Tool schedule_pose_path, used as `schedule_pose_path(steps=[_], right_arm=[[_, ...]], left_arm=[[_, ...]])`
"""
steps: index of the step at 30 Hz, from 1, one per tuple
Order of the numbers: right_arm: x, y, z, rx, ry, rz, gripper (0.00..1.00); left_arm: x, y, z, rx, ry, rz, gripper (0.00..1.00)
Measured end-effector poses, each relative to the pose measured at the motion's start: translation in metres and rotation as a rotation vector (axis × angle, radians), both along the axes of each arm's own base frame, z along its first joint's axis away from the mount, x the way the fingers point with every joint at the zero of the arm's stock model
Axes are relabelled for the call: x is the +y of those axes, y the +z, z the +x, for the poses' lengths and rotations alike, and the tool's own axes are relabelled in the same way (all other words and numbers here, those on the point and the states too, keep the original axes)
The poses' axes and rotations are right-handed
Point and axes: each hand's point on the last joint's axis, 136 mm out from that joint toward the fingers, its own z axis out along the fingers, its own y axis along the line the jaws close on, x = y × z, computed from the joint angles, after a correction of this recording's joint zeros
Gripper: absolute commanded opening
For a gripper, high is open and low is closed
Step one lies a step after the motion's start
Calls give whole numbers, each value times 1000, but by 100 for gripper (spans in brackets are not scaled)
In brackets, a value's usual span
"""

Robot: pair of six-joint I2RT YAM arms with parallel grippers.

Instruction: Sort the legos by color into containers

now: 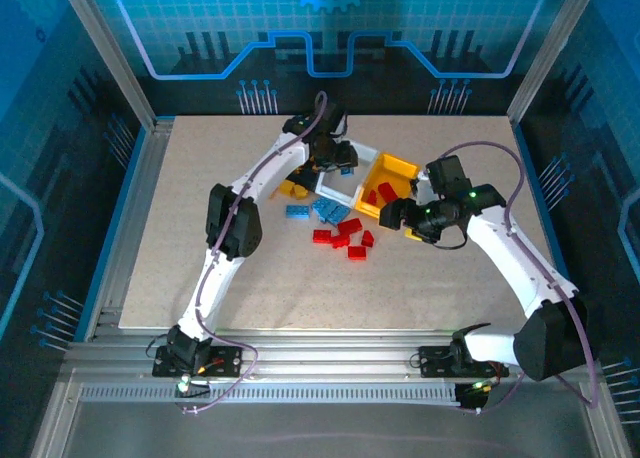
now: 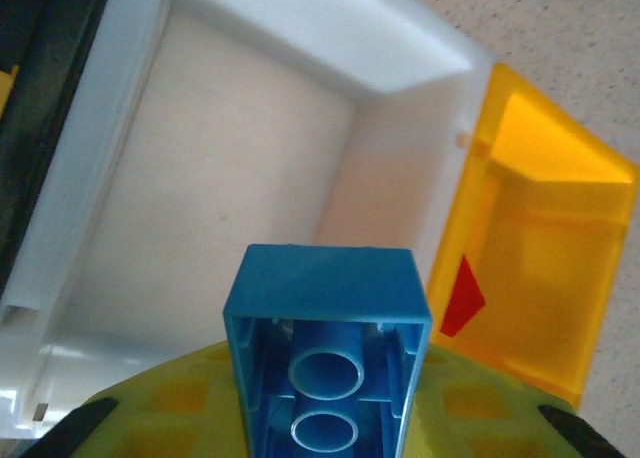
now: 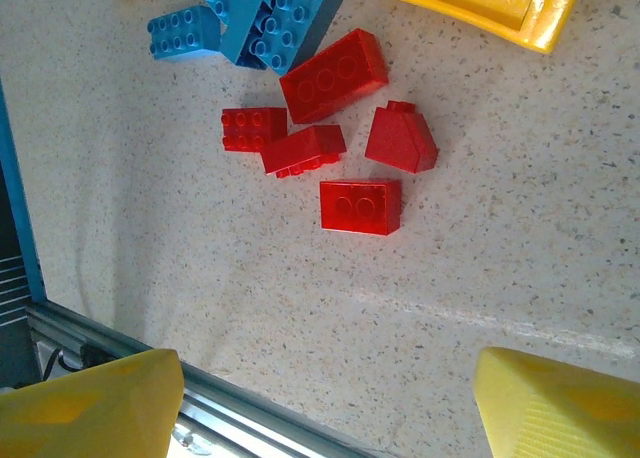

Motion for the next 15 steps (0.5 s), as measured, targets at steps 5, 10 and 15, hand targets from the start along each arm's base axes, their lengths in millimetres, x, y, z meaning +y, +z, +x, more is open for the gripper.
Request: schedule_pose_path(steps=[5, 10, 15], right_arm=[[0, 0, -1, 4, 0, -1, 78], [1, 0, -1, 7, -5, 8, 78], [2, 1, 1, 3, -8, 16, 78]], left_arm=[[-2, 1, 3, 0, 5, -8, 51], [-2, 5, 2, -9, -13, -5, 60], [10, 7, -11, 9, -36, 62, 60]])
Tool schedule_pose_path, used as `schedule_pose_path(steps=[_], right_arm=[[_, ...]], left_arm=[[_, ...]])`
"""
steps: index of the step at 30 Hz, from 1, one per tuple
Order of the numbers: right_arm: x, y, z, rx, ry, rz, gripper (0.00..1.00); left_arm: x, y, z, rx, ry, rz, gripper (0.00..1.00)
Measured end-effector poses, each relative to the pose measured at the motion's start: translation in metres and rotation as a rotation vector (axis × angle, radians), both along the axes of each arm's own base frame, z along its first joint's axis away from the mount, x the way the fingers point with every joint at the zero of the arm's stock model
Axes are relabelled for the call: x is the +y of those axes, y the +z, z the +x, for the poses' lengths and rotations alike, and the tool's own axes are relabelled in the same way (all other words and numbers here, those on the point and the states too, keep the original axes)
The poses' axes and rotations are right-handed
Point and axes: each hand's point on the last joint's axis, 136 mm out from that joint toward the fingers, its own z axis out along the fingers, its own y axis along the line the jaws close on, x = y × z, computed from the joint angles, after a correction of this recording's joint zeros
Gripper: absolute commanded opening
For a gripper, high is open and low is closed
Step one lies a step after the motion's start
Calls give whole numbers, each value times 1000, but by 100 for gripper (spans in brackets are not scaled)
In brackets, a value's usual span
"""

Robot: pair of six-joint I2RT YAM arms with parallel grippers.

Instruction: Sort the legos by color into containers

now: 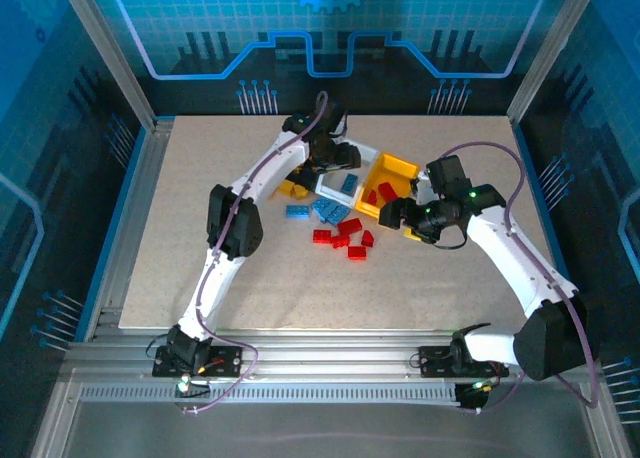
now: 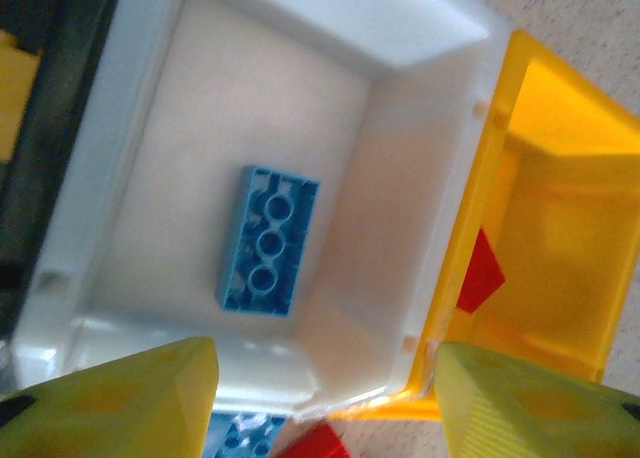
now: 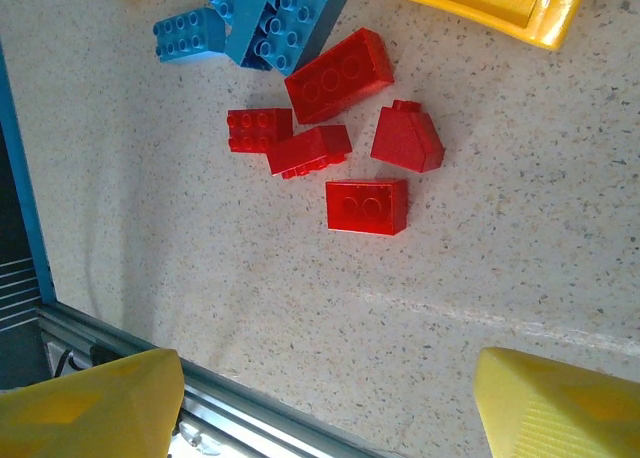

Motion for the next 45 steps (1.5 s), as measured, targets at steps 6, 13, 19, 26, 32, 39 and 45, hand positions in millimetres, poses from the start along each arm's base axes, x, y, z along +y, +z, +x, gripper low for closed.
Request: schedule_pose_path(steps=[6, 13, 19, 26, 32, 39, 45], right_arm=[[1, -6, -2, 12, 3, 5, 78], [8, -17, -5, 47, 19, 15, 78], [15, -19, -8, 51, 45, 13, 78], [15, -20, -10, 60, 47, 6, 78], [14, -21, -11, 66, 46, 4, 79], [14, -23, -9, 82, 43, -8, 79], [13, -29, -8, 99, 40, -22, 79]], left_arm=[[52, 29, -43, 1, 19, 181, 65], [108, 12, -102, 87, 33, 372, 75], [121, -47, -115, 208, 23, 447, 75], [124, -76, -102, 226, 26, 456, 75], [126, -81, -81, 202, 26, 444, 75], [135, -91, -72, 218, 12, 434, 76], [128, -95, -69, 223, -5, 391, 77]])
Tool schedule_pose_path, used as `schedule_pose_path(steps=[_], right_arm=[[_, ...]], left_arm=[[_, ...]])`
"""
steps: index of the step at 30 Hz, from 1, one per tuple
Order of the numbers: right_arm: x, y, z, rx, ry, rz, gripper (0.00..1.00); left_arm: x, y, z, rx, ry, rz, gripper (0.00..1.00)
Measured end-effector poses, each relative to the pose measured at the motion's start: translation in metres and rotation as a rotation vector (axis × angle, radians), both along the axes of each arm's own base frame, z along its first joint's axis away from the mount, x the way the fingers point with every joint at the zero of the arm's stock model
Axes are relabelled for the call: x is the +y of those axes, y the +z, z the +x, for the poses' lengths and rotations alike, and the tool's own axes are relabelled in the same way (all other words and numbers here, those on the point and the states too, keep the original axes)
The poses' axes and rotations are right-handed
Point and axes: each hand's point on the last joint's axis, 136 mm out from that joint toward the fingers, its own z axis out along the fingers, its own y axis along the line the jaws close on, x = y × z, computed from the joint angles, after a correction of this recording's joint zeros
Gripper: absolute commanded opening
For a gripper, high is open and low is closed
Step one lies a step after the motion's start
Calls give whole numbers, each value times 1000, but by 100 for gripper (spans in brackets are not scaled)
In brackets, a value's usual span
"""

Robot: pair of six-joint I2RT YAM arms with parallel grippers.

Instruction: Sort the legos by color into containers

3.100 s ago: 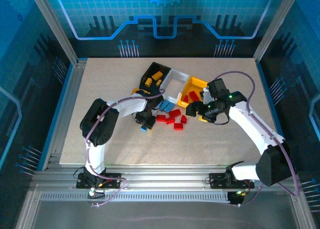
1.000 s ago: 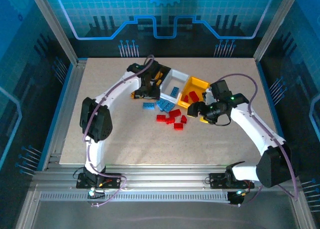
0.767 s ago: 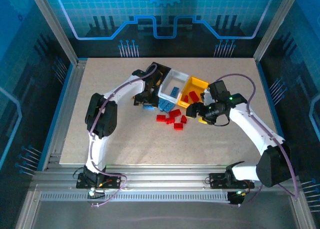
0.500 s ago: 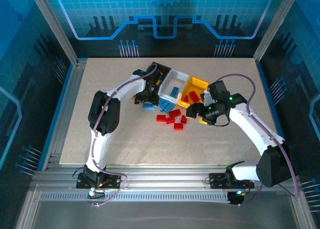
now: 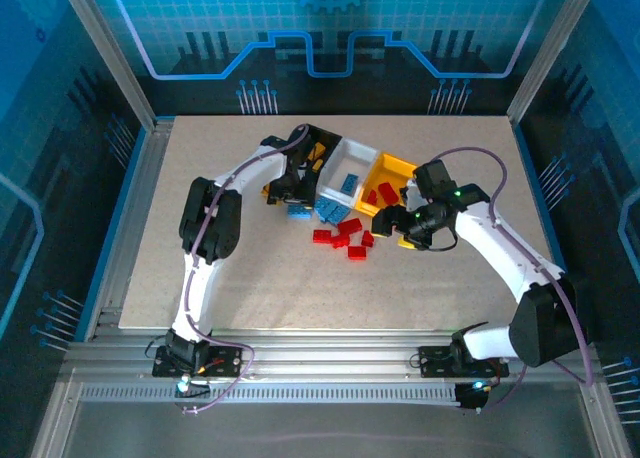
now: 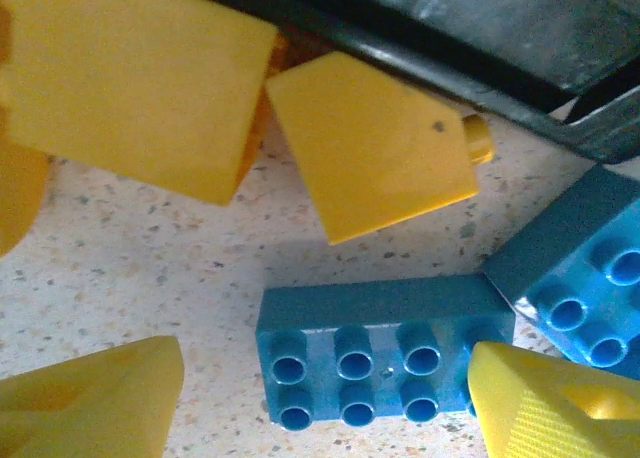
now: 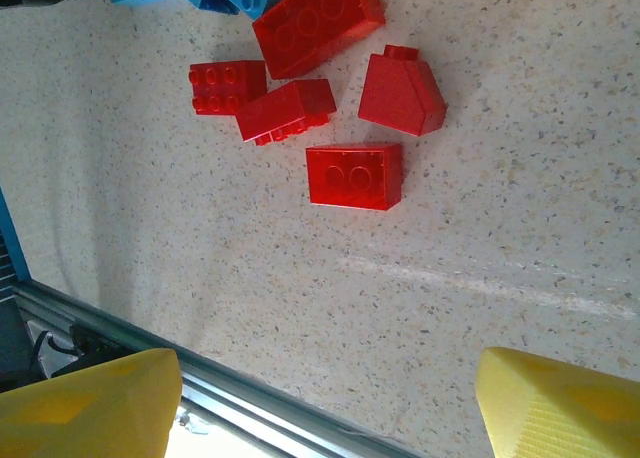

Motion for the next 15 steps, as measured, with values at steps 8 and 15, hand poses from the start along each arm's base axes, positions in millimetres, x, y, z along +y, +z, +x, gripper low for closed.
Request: schedule_pose_path(steps=[8, 15], right_arm=[[2, 2, 1, -4, 4, -6, 79], [3, 2, 1, -3, 4, -5, 79]], left_arm=[[-7, -2, 1, 3, -4, -37, 75], [10, -2, -23, 7, 12, -27, 75]])
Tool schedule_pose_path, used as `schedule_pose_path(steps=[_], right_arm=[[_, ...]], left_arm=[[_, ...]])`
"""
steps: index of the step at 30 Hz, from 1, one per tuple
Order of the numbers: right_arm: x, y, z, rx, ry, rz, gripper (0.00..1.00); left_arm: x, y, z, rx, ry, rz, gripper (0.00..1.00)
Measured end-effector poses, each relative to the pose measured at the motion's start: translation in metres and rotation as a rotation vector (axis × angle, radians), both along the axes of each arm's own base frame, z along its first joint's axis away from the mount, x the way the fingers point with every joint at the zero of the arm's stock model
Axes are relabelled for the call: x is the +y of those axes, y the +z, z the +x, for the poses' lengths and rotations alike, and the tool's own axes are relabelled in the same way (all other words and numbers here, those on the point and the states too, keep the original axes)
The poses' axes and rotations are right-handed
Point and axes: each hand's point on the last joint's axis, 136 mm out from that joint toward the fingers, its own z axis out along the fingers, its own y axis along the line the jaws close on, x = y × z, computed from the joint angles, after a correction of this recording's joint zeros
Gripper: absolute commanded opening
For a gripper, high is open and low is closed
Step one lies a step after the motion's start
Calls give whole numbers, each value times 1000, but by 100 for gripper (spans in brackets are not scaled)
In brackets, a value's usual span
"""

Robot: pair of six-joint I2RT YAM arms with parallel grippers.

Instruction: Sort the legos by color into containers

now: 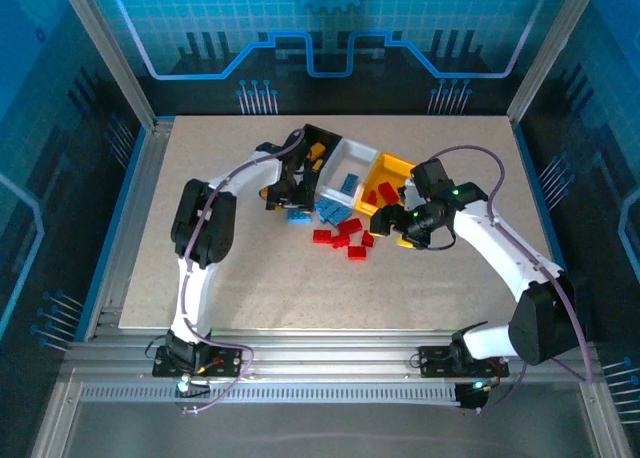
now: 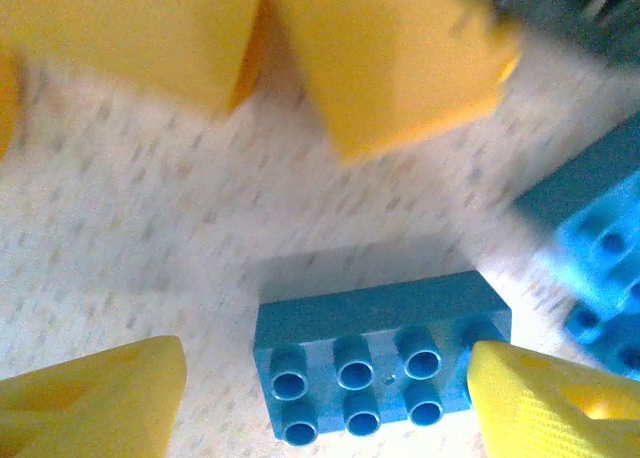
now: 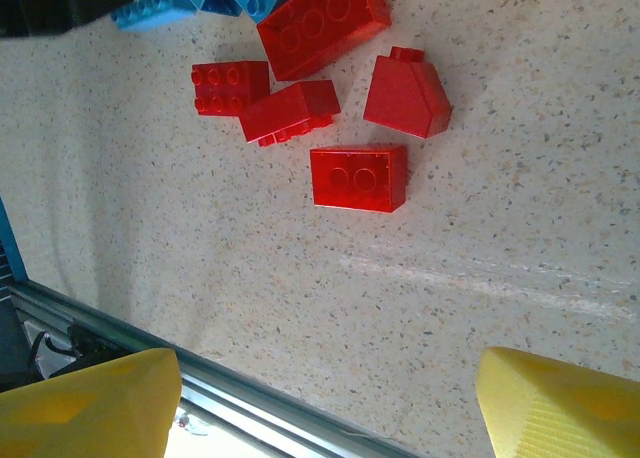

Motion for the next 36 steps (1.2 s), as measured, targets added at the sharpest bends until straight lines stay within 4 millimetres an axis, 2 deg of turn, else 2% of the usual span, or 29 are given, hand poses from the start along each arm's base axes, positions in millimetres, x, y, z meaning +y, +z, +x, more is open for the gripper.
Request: schedule_pose_path(steps=[3, 7, 9, 12, 17, 23, 31, 36], right_arm=[[0, 0, 0, 0, 1, 1, 79], [3, 0, -1, 1, 7, 2, 79], [5, -2, -1, 6, 11, 2, 79], [9, -5, -2, 12, 24, 0, 79], [12, -7, -4, 13, 36, -1, 79], [13, -9, -5, 18, 35, -2, 79], [12, -9, -5, 21, 30, -2, 79], [12, -9, -5, 22, 28, -2, 79]], left_arm=[[18, 1, -25, 34, 13, 30, 75], [35, 3, -42, 59, 29, 62, 76], [37, 8, -43, 53, 33, 60, 79], [36, 17, -41, 27, 40, 47, 89], [33, 22, -38, 7, 48, 27, 90], [31, 14, -37, 18, 32, 25, 88], [24, -10, -38, 62, -1, 22, 86], [21, -17, -41, 79, -25, 29, 80]])
